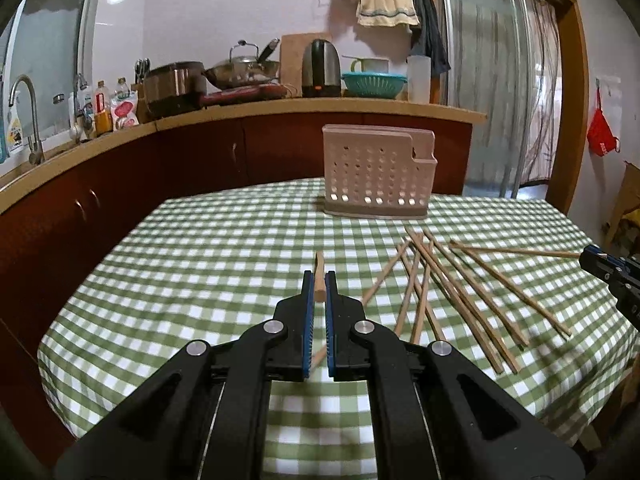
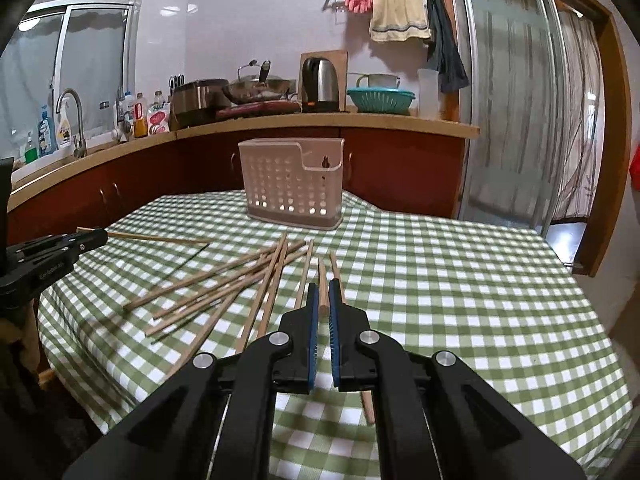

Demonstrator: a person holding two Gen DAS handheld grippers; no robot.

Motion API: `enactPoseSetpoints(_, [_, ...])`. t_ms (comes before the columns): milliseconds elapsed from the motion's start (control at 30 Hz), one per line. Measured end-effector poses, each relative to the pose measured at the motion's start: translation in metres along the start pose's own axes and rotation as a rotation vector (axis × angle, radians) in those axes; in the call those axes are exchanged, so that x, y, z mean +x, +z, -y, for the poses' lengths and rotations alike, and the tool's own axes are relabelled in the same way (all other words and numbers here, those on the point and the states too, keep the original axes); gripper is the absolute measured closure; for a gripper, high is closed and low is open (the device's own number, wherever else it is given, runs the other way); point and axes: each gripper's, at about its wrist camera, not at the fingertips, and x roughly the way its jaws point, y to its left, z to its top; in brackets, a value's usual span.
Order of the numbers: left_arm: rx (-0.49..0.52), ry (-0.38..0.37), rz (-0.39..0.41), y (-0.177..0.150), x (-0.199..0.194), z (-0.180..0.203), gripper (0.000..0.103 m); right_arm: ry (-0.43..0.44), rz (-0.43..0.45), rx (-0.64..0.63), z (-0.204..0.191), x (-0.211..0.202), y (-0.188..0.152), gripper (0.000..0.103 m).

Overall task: Organize utensils
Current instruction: 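Lift both held chopsticks and carry them above the beige utensil holder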

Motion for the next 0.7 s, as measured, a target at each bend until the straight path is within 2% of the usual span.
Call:
enactPoseSetpoints(400, [-0.053, -0.030, 0.039, 0.049, 0.007, -0.025, 0.097, 0.001, 0.023, 0.006, 0.008, 0.009, 0.037, 0.097])
enactPoseSetpoints(700, [-0.055, -0.038, 0.071, 0.081, 0.022, -0.034, 0.097, 0.021, 0.039, 0.011, 0.013, 0.024, 0.070, 0.097])
